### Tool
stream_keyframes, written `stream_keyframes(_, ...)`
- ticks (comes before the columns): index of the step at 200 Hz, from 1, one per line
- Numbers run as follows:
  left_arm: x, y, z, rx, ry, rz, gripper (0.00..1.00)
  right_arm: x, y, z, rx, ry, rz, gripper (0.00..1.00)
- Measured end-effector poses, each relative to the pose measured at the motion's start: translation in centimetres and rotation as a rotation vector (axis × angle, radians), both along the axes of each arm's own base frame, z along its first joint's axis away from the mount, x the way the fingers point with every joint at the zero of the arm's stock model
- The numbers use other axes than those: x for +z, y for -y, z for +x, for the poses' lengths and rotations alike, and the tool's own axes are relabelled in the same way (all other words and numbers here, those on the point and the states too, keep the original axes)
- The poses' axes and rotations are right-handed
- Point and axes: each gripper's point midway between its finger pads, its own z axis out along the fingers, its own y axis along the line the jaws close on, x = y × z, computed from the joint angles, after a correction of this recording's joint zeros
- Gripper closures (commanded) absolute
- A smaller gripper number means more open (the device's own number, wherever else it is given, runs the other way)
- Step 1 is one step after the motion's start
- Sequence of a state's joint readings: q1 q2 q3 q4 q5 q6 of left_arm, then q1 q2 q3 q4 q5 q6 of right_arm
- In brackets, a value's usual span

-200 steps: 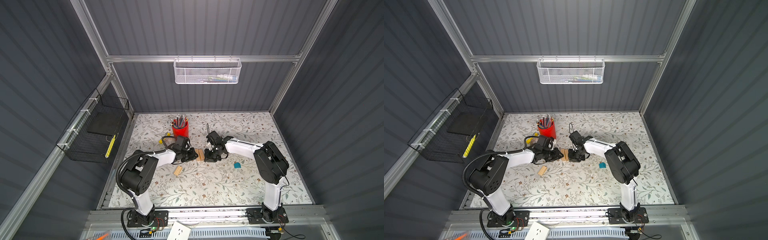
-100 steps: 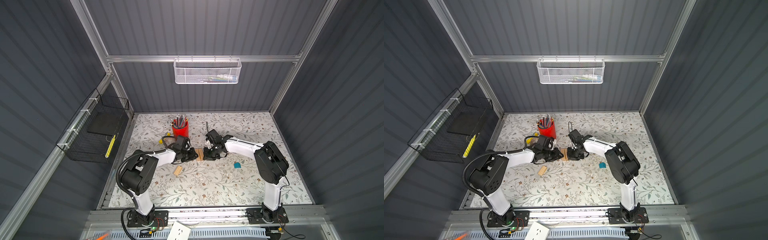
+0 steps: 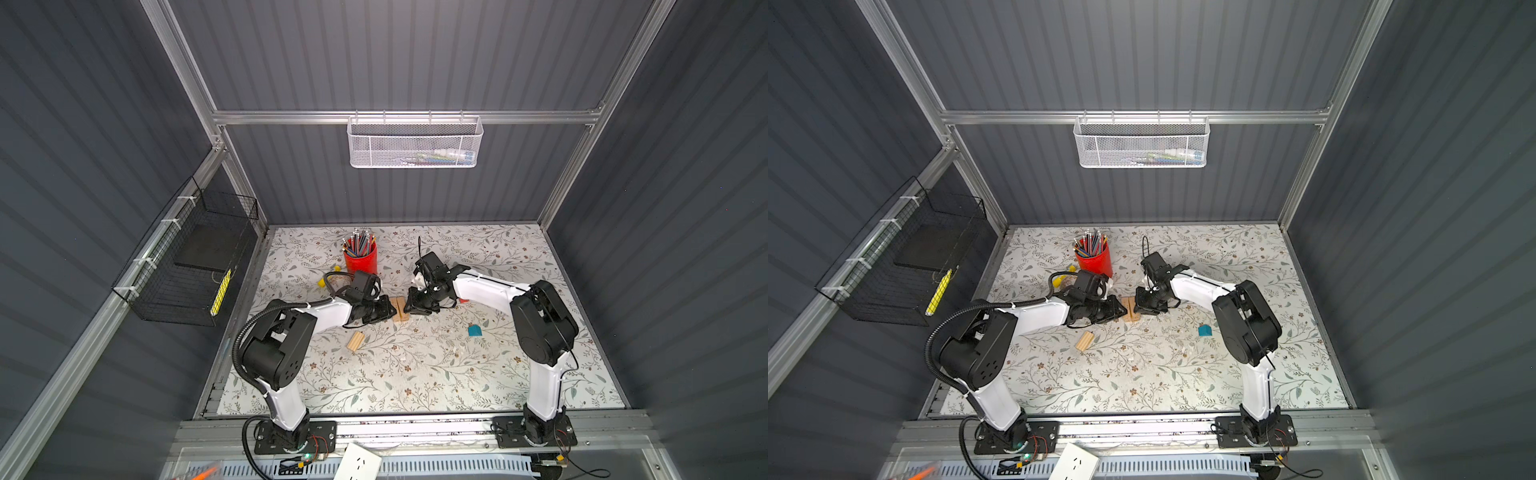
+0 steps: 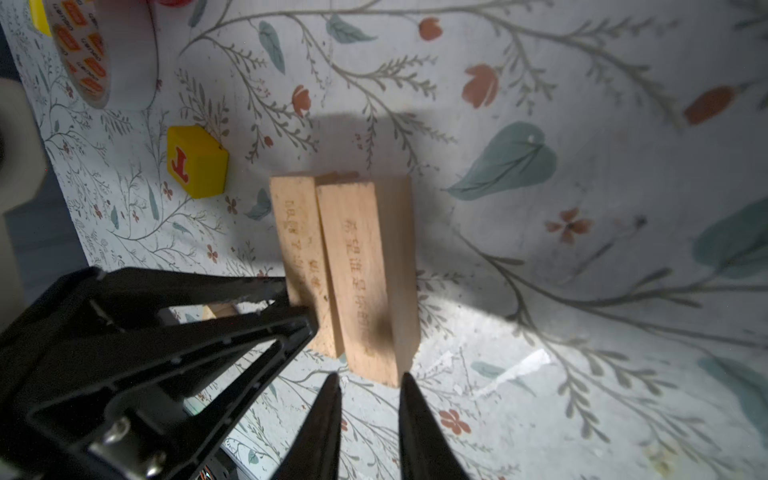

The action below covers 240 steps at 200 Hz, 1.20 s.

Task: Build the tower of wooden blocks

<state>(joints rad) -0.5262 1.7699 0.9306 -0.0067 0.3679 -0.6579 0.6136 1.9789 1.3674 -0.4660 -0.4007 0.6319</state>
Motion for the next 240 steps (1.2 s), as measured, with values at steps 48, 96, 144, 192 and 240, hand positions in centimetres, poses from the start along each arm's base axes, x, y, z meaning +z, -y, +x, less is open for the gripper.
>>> stream_keyframes(48,0.0,0.0,0.0,-0.002,-0.001,-0.002,0.77,-1.1,-0.2,0.0,-0.009,-0.039,0.005,0.76)
stream_keyframes(96,0.0,0.0,0.0,-0.003,-0.004,-0.006,0.77,-1.0,-0.4,0.0,-0.007,-0.044,0.017,0.76)
stream_keyframes(144,0.0,0.1,0.0,-0.005,-0.006,-0.009,0.77,-0.7,-0.5,0.2,-0.004,-0.036,0.017,0.72)
stream_keyframes(192,0.0,0.1,0.0,-0.006,-0.006,-0.01,0.77,0.1,-0.4,1.2,-0.013,-0.012,0.015,0.71)
stream_keyframes(240,0.0,0.1,0.1,-0.008,-0.004,-0.009,0.77,0.2,-0.4,2.9,-0.021,0.0,0.013,0.71)
